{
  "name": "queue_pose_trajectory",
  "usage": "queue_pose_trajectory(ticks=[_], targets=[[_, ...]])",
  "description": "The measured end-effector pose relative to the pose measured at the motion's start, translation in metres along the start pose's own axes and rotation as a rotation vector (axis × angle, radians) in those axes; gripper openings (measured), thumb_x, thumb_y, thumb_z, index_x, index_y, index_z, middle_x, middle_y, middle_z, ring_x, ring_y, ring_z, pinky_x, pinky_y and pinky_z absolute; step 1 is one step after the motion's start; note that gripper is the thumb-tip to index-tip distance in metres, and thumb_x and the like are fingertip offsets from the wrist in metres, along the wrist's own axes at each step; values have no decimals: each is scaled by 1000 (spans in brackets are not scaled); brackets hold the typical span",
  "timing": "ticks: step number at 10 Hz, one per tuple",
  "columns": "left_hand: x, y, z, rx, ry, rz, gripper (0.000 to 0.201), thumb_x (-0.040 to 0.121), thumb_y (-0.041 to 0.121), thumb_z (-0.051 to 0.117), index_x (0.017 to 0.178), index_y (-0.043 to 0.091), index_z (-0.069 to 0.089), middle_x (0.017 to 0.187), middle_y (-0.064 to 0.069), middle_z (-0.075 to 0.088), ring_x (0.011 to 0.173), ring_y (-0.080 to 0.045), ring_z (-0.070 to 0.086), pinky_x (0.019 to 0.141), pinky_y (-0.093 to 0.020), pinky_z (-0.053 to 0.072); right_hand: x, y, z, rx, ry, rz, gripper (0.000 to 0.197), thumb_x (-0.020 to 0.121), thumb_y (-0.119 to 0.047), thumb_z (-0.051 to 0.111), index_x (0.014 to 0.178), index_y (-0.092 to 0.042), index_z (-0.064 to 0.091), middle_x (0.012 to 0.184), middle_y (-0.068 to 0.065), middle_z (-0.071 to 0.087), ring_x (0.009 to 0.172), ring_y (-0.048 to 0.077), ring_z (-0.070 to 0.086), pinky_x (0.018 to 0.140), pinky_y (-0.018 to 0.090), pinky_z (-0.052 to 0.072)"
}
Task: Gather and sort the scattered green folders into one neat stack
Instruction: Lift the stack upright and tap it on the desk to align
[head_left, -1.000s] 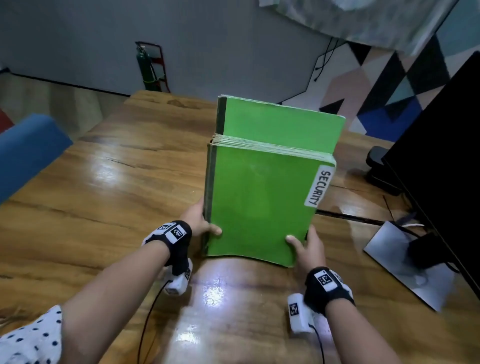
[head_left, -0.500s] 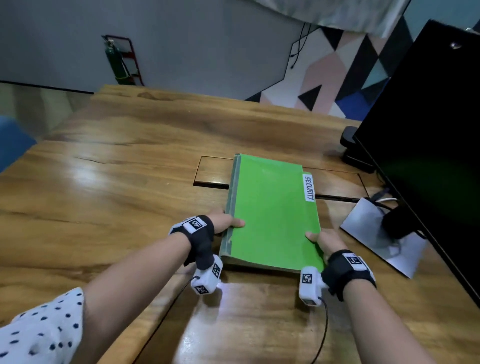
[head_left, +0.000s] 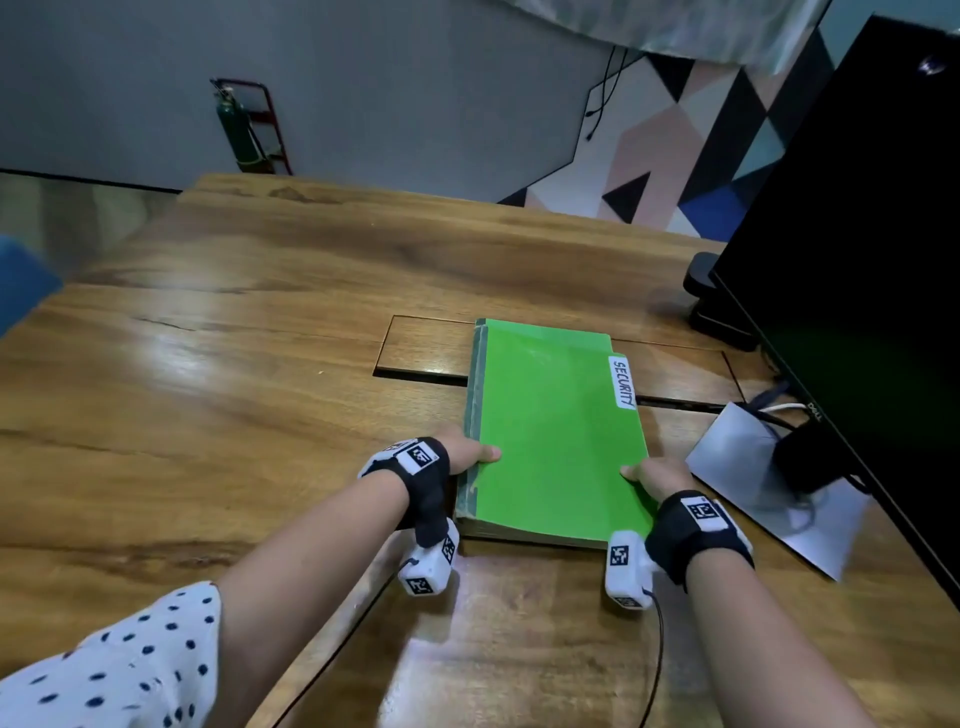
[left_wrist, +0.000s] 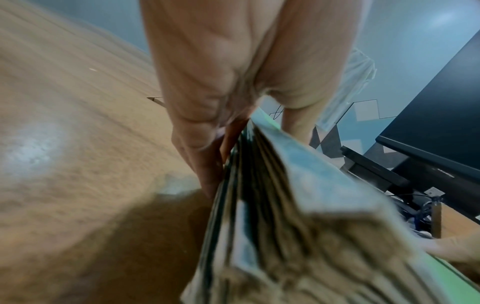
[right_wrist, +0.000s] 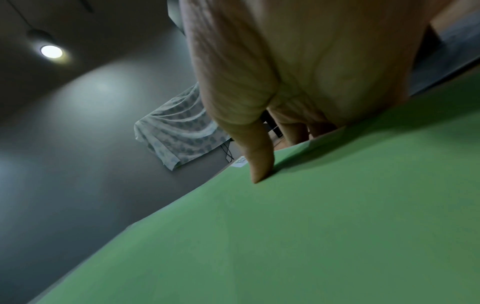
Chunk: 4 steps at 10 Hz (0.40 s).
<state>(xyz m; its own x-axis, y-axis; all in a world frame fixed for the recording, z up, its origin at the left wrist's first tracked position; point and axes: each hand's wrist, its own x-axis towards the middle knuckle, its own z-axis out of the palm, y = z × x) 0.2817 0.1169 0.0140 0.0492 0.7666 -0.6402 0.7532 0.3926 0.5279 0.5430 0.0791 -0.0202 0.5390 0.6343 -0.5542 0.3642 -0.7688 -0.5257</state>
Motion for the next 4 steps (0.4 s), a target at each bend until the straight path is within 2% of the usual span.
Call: queue_pose_trajectory(ticks=[1,2,3,4], targets=[[-1,2,4,-35,-17,-20,78,83,48,63,141,3,35,141,-14,46,124,-30,49,104,-40,40,-10,-3,1,-48,114,-48,13,83,-12,62,88,0,63,98,15,65,89,32,61,79,35,52],[-9,1,14,-139,-4,-48,72,90,44,56,142,1,30,144,-16,41,129,-31,44,102,-38,38,-18,-11,8,-69,91,-154,19,79,-32,62,94,-21,61,115,14,58,102,32,59,90,40,50],[-11,-7,13,-220,35,-25,84,82,59,57,142,5,34,143,-15,43,127,-31,46,104,-43,40,-43,-25,13,-169,131,-218,49,86,-33,59,129,-11,52,139,15,36,129,33,38,107,44,36],[-19,-13,1,-249,64,-16,82,88,56,51,146,4,27,148,-16,36,132,-32,41,105,-41,36,-64,-29,20,-292,217,-262,62,90,-35,56,143,-10,35,151,10,21,137,29,25,110,46,27]])
